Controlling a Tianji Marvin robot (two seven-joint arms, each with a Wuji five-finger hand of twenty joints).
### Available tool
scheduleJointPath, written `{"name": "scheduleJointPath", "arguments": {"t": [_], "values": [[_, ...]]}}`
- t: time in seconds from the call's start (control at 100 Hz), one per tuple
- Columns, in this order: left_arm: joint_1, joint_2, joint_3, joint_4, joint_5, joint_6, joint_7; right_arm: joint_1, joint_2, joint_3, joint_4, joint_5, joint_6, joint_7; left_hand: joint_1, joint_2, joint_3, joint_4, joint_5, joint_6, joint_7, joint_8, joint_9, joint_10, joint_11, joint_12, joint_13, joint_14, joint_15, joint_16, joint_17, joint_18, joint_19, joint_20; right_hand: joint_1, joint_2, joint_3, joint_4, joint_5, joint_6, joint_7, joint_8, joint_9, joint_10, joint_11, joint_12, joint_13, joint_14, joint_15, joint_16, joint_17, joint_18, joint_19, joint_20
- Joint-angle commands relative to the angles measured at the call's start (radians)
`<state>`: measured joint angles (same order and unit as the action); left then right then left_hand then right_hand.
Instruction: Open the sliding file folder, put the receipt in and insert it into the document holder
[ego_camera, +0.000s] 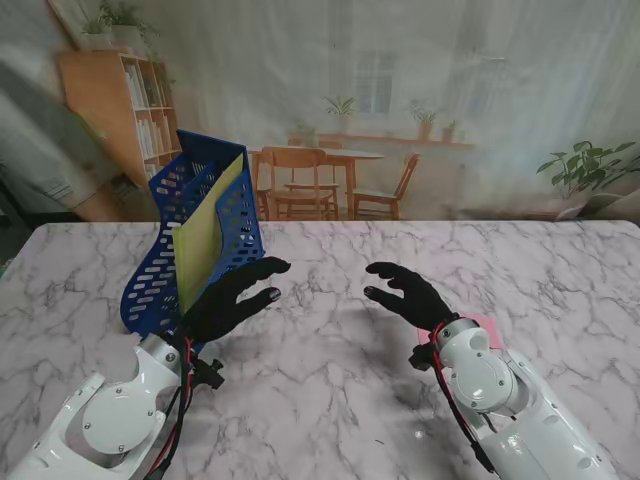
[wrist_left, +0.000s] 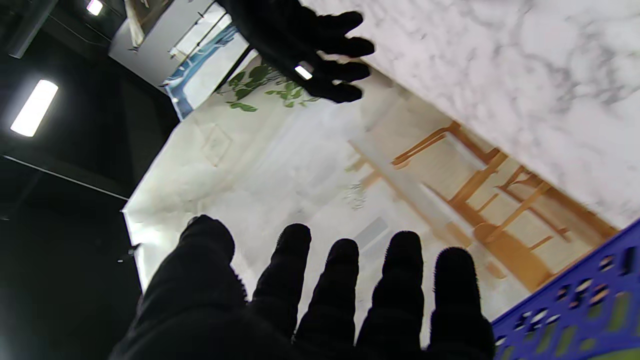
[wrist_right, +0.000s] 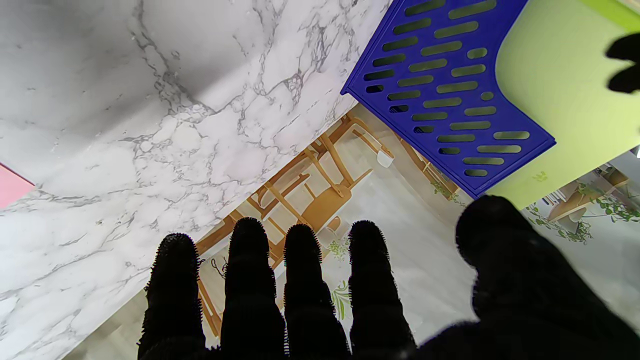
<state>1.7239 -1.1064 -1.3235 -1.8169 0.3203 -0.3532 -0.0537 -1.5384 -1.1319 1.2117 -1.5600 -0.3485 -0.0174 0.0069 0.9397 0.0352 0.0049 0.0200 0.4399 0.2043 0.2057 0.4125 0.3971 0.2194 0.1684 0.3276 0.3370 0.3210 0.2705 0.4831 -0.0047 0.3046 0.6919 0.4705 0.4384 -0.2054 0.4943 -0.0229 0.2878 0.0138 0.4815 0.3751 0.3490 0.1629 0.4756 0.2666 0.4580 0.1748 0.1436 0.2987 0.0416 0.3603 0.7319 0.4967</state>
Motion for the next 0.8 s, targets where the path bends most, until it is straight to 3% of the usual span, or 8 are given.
{"name": "scheduleJointPath", "arguments": {"t": [0.0, 0.22, 0.55, 0.65, 0.71, 0.79], "values": [[-0.007, 0.007, -0.016, -0.042, 0.004, -0.005, -0.028, 0.003, -0.001, -0.004, 0.006, 0.002, 0.003, 0.006, -0.027, 0.031, -0.03, -0.028, -0.035, -0.01, -0.022, 0.008, -0.011, -0.013, 0.003, 0.012, -0.014, -0.034, -0.021, 0.006, -0.001, -0.035, -0.018, 0.015, -0.025, 0.038, -0.021, -0.021, -0.006, -0.03, -0.007, -0.005, -0.007, -0.023, 0.016, 0.005, -0.005, 0.002, 0.051, 0.011, -0.002, 0.012, 0.004, 0.013], [-0.039, 0.008, -0.075, -0.099, -0.004, -0.066, -0.031, 0.018, -0.001, -0.02, 0.015, 0.014, 0.017, 0.017, -0.029, 0.026, -0.031, -0.029, -0.052, -0.013, -0.03, 0.009, -0.044, -0.021, -0.021, -0.003, -0.025, -0.043, -0.03, -0.004, 0.003, -0.054, -0.021, 0.005, -0.023, 0.039, -0.021, -0.02, -0.007, -0.03, -0.009, -0.005, -0.011, -0.021, 0.014, 0.004, -0.005, 0.001, 0.05, 0.011, -0.004, 0.011, 0.003, 0.014], [-0.103, 0.016, -0.201, -0.129, 0.01, -0.136, -0.054, 0.009, 0.001, -0.022, 0.009, -0.006, 0.023, 0.015, -0.074, 0.006, -0.035, -0.031, -0.114, -0.013, -0.076, -0.003, -0.163, -0.041, -0.1, -0.086, -0.151, -0.105, -0.118, -0.1, -0.041, -0.172, -0.16, -0.104, -0.024, 0.039, -0.023, -0.021, -0.007, -0.03, -0.008, -0.004, -0.011, -0.021, 0.015, 0.004, -0.008, 0.002, 0.049, 0.011, -0.004, 0.011, 0.002, 0.014], [-0.092, 0.017, -0.25, -0.133, 0.039, -0.158, -0.048, 0.001, 0.001, -0.015, 0.003, -0.006, 0.019, 0.013, -0.118, -0.013, -0.036, -0.031, -0.158, 0.015, -0.115, -0.025, -0.214, -0.022, -0.14, -0.12, -0.189, -0.11, -0.135, -0.126, -0.043, -0.205, -0.221, -0.137, -0.024, 0.038, -0.024, -0.021, -0.008, -0.03, -0.009, -0.004, -0.011, -0.021, 0.015, 0.004, -0.008, 0.003, 0.049, 0.011, -0.006, 0.011, 0.001, 0.014], [-0.077, 0.015, -0.275, -0.13, 0.058, -0.174, -0.034, -0.002, 0.001, -0.012, 0.001, -0.006, 0.015, 0.013, -0.145, -0.03, -0.039, -0.031, -0.208, 0.035, -0.152, -0.047, -0.239, -0.006, -0.165, -0.141, -0.208, -0.111, -0.14, -0.136, -0.036, -0.224, -0.229, -0.142, -0.024, 0.038, -0.024, -0.021, -0.008, -0.03, -0.009, -0.004, -0.011, -0.021, 0.014, 0.004, -0.007, 0.002, 0.049, 0.011, -0.005, 0.011, 0.001, 0.015], [-0.055, 0.01, -0.304, -0.119, 0.075, -0.193, -0.005, -0.003, 0.002, -0.011, 0.0, -0.007, 0.011, 0.013, -0.181, -0.07, -0.033, -0.028, -0.22, 0.073, -0.182, -0.081, -0.254, 0.023, -0.179, -0.161, -0.205, -0.098, -0.119, -0.142, -0.016, -0.229, -0.188, -0.137, -0.024, 0.038, -0.024, -0.021, -0.008, -0.03, -0.009, -0.004, -0.011, -0.023, 0.014, 0.004, -0.008, 0.002, 0.048, 0.011, -0.005, 0.011, 0.001, 0.015]]}}
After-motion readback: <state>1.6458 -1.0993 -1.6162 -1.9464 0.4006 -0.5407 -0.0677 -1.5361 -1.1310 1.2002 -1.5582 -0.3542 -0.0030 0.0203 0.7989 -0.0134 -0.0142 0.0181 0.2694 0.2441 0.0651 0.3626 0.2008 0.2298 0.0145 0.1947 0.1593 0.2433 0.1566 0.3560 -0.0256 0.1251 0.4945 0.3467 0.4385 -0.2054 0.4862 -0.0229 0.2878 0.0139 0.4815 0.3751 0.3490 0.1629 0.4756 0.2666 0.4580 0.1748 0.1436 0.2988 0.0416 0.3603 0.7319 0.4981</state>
